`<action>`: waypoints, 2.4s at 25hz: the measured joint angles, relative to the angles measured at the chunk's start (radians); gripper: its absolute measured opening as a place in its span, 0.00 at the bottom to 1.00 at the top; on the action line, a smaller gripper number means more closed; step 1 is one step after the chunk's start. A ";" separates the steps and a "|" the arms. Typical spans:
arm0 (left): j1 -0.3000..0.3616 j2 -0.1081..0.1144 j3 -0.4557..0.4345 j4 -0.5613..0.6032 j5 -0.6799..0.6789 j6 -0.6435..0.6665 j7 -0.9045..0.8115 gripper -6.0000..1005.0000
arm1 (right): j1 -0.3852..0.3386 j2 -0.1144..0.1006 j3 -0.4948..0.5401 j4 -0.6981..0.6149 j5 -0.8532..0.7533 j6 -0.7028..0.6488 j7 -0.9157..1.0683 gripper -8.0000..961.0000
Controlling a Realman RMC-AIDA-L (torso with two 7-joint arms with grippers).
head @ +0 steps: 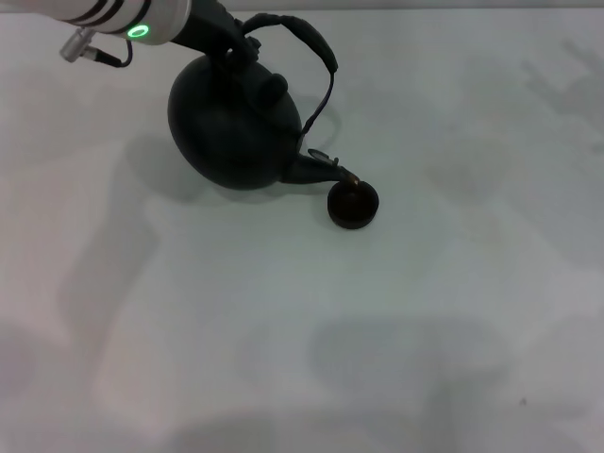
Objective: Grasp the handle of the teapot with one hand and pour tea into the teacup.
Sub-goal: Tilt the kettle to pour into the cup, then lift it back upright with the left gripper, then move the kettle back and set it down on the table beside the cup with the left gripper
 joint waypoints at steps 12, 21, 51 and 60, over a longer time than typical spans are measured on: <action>-0.020 -0.003 0.003 -0.002 0.018 -0.021 -0.002 0.16 | 0.007 0.000 0.000 0.000 -0.003 -0.017 -0.002 0.88; -0.028 -0.002 0.015 -0.003 0.022 -0.029 -0.014 0.16 | 0.014 -0.001 0.000 0.012 -0.003 -0.027 -0.010 0.88; 0.206 0.000 -0.249 0.054 -0.456 0.116 0.239 0.16 | 0.022 -0.003 -0.010 0.014 -0.008 -0.060 0.003 0.88; 0.423 0.000 -0.337 -0.078 -0.957 0.193 0.732 0.16 | 0.015 -0.003 -0.013 0.011 -0.032 -0.056 0.008 0.88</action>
